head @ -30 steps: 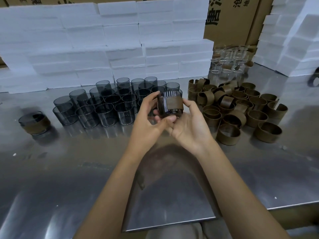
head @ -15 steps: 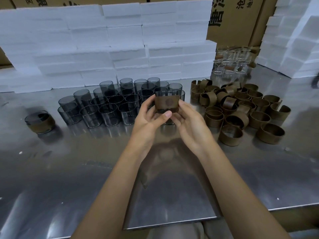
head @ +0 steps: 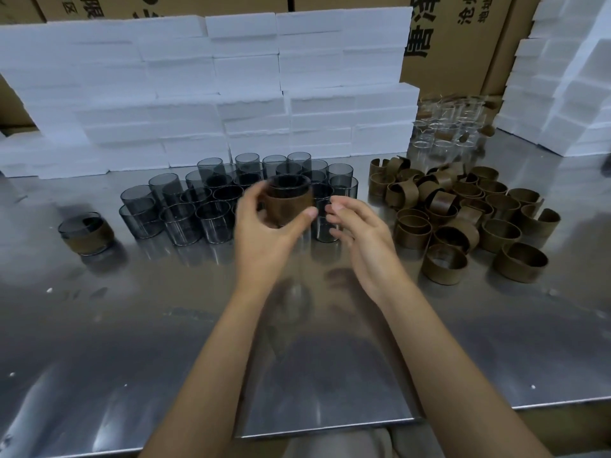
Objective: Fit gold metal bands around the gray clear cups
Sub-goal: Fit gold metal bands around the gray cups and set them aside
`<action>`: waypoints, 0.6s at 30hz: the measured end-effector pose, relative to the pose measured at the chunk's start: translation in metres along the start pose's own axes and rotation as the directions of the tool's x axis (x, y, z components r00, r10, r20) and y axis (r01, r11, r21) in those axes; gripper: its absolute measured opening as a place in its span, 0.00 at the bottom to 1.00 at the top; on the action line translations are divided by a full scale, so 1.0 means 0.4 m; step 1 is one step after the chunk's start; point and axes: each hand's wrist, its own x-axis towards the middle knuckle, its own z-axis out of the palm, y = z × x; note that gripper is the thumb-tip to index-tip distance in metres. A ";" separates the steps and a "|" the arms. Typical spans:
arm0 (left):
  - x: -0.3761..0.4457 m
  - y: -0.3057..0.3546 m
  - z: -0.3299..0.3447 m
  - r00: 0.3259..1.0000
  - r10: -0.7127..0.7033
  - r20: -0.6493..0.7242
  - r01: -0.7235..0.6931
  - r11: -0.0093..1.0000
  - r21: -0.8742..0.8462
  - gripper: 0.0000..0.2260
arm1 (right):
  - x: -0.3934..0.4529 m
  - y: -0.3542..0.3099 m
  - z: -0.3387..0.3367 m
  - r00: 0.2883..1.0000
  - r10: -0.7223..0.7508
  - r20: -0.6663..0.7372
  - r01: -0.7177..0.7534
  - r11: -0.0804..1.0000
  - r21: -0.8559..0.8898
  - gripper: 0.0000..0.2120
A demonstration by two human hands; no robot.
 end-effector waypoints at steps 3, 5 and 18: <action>0.054 0.006 -0.091 0.966 0.056 -0.254 -0.036 0.996 0.084 0.31 | 0.015 0.006 -0.011 0.989 0.023 -0.143 -0.024 1.000 -0.006 0.04; 0.083 -0.008 -0.180 0.908 0.031 -0.417 0.026 0.991 0.130 0.32 | 0.022 0.016 -0.013 0.973 0.018 -0.230 -0.040 0.995 -0.093 0.03; 0.136 -0.148 -0.481 0.800 -0.216 -0.560 0.469 0.807 0.359 0.34 | 0.024 0.038 -0.017 0.934 -0.022 -0.357 -0.094 0.948 -0.305 0.06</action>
